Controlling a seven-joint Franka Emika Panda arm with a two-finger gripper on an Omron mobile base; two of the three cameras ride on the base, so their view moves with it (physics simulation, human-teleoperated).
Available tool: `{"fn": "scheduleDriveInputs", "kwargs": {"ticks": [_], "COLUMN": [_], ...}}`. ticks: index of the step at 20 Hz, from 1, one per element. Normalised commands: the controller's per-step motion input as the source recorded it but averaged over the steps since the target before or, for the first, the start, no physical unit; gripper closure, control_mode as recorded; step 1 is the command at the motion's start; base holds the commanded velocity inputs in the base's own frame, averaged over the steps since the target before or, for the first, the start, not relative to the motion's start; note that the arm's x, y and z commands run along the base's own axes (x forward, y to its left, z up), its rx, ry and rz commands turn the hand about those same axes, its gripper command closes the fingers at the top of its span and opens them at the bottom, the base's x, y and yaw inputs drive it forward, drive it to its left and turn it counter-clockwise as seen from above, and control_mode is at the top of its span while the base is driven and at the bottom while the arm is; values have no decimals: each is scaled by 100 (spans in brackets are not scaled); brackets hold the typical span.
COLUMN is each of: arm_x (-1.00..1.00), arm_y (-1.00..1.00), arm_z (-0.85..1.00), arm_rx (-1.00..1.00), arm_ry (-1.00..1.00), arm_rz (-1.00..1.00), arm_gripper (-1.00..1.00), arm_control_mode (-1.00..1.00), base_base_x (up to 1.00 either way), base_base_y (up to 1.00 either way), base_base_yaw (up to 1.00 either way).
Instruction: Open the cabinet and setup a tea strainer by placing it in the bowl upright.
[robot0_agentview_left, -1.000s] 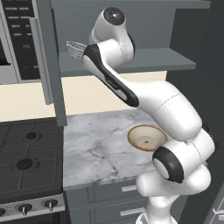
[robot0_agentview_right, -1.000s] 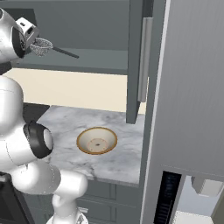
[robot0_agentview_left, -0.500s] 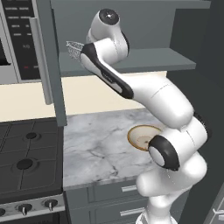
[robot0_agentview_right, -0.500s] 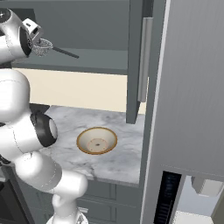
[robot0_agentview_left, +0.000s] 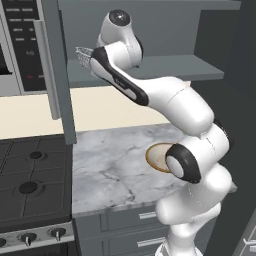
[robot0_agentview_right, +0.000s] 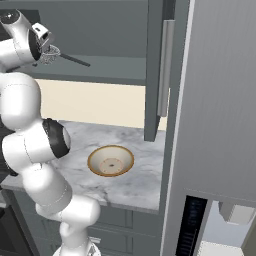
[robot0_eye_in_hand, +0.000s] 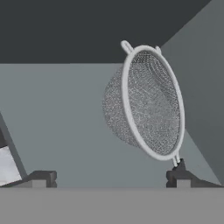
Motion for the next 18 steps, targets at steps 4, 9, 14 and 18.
{"fn": "scheduleDriveInputs", "kwargs": {"ticks": [4,9,14,18], "arm_x": [18,15,13,23], "arm_y": [13,14,8,0], "arm_z": [0,0,0,0], "arm_rx": [-8,-8,-4,0], "arm_ry": [15,5,0,0], "arm_rz": [-7,-7,-3,0], "arm_gripper": [-100,-100,-100,-100], "arm_control_mode": [-100,-100,-100,-100], "base_base_x": [0,0,0,0], "base_base_y": [0,0,0,0], "base_base_yaw": [0,0,0,0]}}
